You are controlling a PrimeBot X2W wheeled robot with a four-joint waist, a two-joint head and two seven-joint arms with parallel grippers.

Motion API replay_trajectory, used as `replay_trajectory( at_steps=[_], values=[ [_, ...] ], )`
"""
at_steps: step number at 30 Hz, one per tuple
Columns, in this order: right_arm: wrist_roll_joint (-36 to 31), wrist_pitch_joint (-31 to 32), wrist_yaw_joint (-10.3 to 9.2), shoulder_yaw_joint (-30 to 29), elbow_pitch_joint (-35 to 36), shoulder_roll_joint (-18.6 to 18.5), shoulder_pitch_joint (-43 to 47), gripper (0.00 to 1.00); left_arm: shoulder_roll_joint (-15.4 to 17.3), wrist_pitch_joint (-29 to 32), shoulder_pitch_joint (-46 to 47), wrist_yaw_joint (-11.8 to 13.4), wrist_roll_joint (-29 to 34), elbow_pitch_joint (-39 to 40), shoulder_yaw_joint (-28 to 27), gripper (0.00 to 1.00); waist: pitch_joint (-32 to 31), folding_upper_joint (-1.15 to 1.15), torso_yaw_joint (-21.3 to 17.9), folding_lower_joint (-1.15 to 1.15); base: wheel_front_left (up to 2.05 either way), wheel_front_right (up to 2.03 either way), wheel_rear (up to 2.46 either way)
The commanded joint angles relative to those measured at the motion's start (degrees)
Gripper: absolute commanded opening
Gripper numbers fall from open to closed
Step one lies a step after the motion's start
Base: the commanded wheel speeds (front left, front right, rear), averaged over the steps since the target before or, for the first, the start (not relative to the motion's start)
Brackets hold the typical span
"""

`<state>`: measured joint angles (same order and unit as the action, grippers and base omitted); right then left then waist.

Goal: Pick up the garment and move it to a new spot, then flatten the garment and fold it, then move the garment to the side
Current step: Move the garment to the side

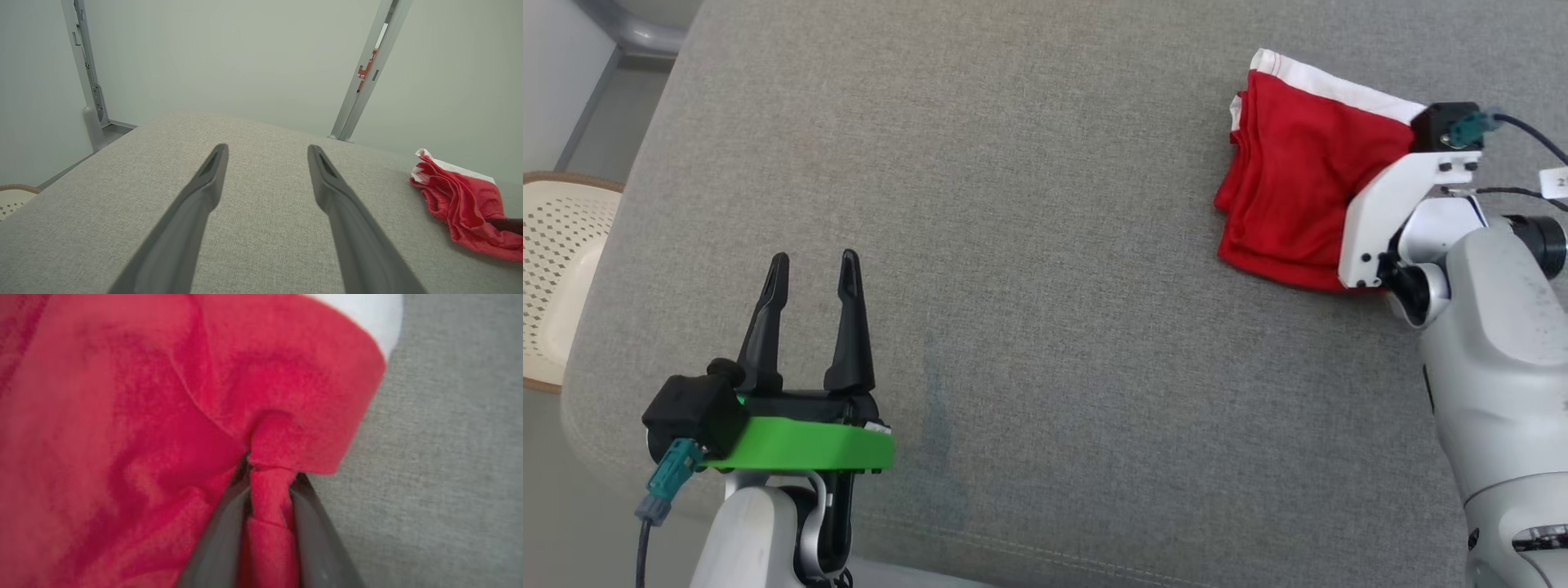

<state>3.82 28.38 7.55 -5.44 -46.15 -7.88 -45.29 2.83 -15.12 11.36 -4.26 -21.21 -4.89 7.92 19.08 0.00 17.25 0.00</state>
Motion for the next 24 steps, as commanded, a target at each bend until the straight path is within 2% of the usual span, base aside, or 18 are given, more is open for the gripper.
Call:
replay_trajectory(
  at_steps=[1, 6, 9, 13, 17, 24],
  values=[
    [-1.3, 2.2, -0.13, 2.2, -1.2, -0.6, 2.5, 0.0, 0.1, 0.0, 0.9, 0.2, -0.1, 0.4, -0.1, 1.0, 0.3, 0.0, -1.2, 0.0, 0.0, 0.0, 0.0],
    [-0.2, 6.5, -0.13, 13.3, 5.9, -5.5, 1.9, 0.0, 0.1, 0.0, 0.8, 0.0, 0.9, 1.3, -1.2, 1.0, 0.1, 0.0, -5.9, 0.0, 0.0, 0.0, 0.0],
    [2.9, 8.9, -0.12, 22.1, 12.6, -10.3, 0.3, 0.0, 0.1, 0.0, 1.1, -0.4, 1.8, 1.8, -1.8, 1.0, 0.5, 0.0, -10.0, 0.0, 0.0, 0.0, 0.0],
    [8.1, 10.1, -0.1, 30.1, 21.0, -17.4, -2.2, 0.0, 0.2, 0.0, 2.2, -1.0, 2.8, 2.2, -2.4, 1.0, 1.5, 0.0, -15.6, 0.0, 0.0, 0.0, 0.0],
    [11.9, 8.8, -0.1, 34.3, 25.6, -23.0, -4.0, 0.0, 0.2, 0.0, 3.4, -1.8, 5.1, 2.4, -3.0, 1.0, 3.0, 0.0, -21.2, 0.0, 0.0, 0.0, 0.0],
    [14.5, 5.3, -0.1, 37.7, 27.8, -29.1, -6.4, 0.0, 0.5, 0.0, 5.2, -2.9, 9.2, 4.1, -4.2, 1.0, 6.0, 0.0, -29.5, 0.0, 0.0, 0.0, 0.0]
  ],
)
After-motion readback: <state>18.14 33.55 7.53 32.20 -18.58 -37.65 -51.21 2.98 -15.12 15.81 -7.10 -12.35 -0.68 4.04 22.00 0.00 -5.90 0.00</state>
